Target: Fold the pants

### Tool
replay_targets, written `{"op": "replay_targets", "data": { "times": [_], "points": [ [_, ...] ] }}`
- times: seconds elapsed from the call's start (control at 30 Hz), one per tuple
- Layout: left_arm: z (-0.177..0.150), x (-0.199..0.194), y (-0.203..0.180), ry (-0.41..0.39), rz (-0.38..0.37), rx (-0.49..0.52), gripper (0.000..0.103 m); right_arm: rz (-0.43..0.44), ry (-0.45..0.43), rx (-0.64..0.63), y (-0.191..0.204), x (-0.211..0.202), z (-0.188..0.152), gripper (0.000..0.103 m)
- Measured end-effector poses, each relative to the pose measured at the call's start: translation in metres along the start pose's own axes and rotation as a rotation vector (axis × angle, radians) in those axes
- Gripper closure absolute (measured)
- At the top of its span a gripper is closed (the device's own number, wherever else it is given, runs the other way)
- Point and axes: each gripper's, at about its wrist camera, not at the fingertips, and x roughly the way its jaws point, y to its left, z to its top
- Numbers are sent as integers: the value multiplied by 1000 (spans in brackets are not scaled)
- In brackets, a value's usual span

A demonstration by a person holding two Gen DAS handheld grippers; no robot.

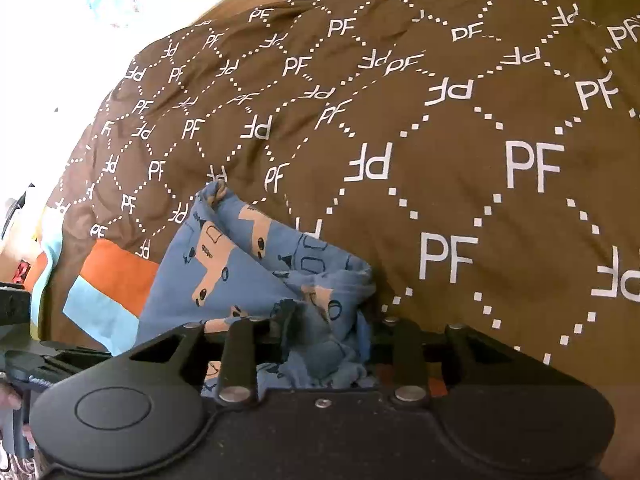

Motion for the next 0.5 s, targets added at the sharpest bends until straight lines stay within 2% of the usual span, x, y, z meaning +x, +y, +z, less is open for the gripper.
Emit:
{"op": "replay_targets", "data": {
  "times": [0.1,0.13,0.17,0.27,0.5],
  "points": [
    [1,-2,2,6,-4,-14,61,-9,12,-20,2,2,0,67],
    [1,-2,2,9,-5,-12,66,-13,16,-29,3,2,-1,68],
    [1,-2,0,10,1,-7,74,-24,18,-43,5,3,-1,75],
    [1,-5,-6,14,21,26,82,-64,11,-108,13,2,-4,85],
    [2,-16,-25,5,48,108,87,-100,-67,-167,28,-13,-15,90]
  ]
}}
